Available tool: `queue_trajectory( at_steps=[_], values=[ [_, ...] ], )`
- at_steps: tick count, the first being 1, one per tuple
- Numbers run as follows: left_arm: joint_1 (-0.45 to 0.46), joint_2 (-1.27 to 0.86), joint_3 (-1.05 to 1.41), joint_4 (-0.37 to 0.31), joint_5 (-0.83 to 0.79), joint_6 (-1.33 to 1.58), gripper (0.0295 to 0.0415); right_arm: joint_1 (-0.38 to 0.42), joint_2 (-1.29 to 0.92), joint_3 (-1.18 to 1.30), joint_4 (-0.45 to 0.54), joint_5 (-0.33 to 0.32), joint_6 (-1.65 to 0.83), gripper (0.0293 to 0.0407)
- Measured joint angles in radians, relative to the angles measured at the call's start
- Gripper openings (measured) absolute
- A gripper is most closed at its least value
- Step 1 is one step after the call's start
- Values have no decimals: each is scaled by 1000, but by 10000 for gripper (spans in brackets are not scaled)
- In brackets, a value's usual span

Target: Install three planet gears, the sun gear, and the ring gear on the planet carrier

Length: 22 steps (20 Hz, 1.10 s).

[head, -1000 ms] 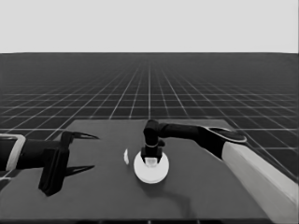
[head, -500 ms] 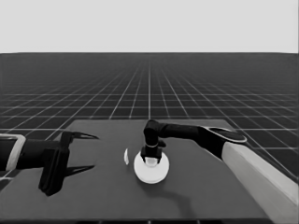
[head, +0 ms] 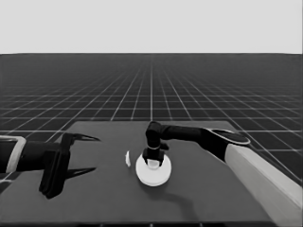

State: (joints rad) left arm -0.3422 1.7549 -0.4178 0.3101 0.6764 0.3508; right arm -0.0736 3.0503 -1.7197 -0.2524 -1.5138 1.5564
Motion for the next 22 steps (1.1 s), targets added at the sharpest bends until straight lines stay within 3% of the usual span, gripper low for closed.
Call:
queue_trajectory(
  at_steps=[22],
  values=[
    [0,0,0,0,0,0,385,-7,0,0,0,2,192,348]
  ],
)
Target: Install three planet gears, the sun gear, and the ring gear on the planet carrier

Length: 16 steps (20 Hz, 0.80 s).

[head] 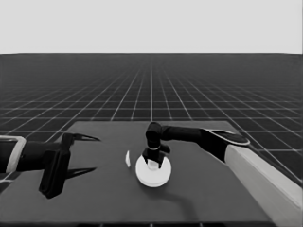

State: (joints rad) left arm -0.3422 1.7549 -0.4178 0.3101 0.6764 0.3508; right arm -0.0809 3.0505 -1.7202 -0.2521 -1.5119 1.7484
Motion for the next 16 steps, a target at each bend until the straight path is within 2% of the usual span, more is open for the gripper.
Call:
queue_trajectory(
  at_steps=[12,13,14,16],
  values=[
    [0,0,0,0,0,0,385,-2,0,0,0,0,105,348],
    [0,0,0,0,0,0,385,-2,0,0,0,0,110,373],
    [0,0,0,0,0,0,385,-2,0,-1,-1,0,113,381],
    [0,0,0,0,0,0,385,-3,0,-1,-1,0,116,384]
  ],
)
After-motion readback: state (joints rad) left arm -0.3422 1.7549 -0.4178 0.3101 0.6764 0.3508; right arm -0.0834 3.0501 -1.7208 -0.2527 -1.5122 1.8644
